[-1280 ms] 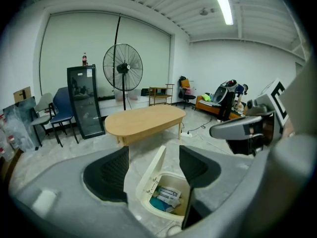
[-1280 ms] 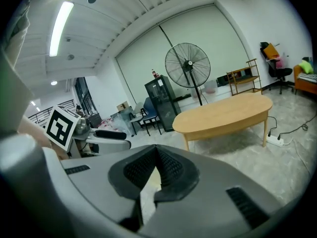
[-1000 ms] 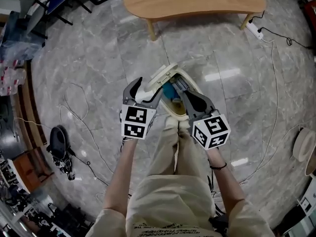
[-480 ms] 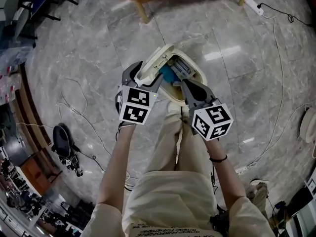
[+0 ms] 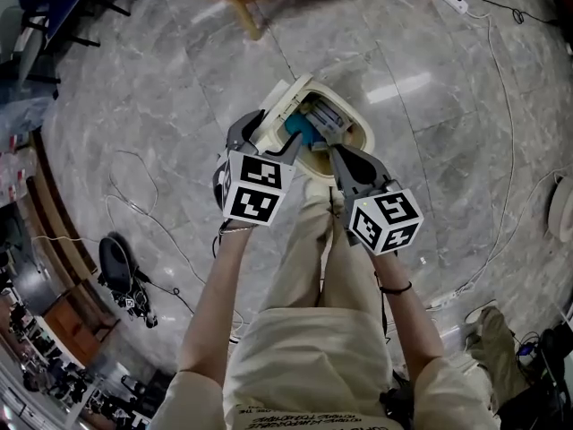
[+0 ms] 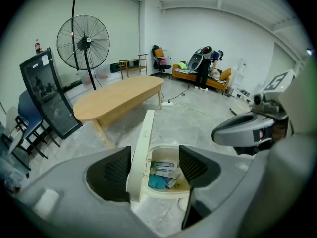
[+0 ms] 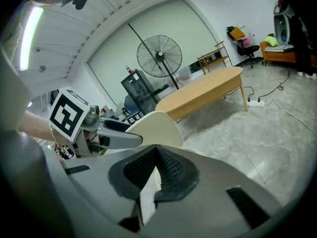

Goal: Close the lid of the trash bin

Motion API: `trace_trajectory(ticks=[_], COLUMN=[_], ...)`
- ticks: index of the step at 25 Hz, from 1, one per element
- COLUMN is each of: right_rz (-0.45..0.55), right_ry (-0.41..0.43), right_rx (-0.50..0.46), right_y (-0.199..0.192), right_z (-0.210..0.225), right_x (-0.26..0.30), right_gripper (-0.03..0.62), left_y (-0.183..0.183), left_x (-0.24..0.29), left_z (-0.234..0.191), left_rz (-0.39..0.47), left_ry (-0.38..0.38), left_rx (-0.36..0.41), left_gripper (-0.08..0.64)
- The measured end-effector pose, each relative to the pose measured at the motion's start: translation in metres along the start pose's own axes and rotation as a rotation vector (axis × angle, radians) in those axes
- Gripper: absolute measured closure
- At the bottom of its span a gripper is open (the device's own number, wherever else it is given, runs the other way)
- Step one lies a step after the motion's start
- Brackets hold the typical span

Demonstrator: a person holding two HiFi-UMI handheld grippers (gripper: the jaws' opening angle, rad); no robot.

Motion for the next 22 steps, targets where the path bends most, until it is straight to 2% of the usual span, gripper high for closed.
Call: trace_trajectory(ticks=[7,11,15,22], right_rz=[-0.003,-0.013,-0.026,-0.073], right_ry=[-0.018,-0.041,-0.05,-0.037], right_rx=[0.039,0.03,0.021,-0.032], right_y=[-0.021,-0.034,-0.046,-0.06], right_z=[0.002,0.01,0.021,0.035], right_x=[-0.005,-0.011,-0.022,-0.043], right_gripper=[0.588,0.588,0.588,0.588], left_y=[-0.003,-0.005,-0.01,-0.016], left_x=[0.0,0.0,0.005,0.015], left_z=[0.022,0.032,0.049,0.076], left_rz=[0.016,0.045,0.038,0.067], left_ry=[-0.029,-0.037,-0.038,-0.045], left_rx=[0.014,-0.019,-0.018,-0.111], left_gripper=[0.252,0.252,0.252,0.252])
Point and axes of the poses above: the fingertips, and each gripper's own axes: x forward along the fingers, z to its right, y out of its top, the point moved 5 cm from there along -x, backward along the fingers, and after that the axes turned 5 degrees about -y, right-handed, at the moved point
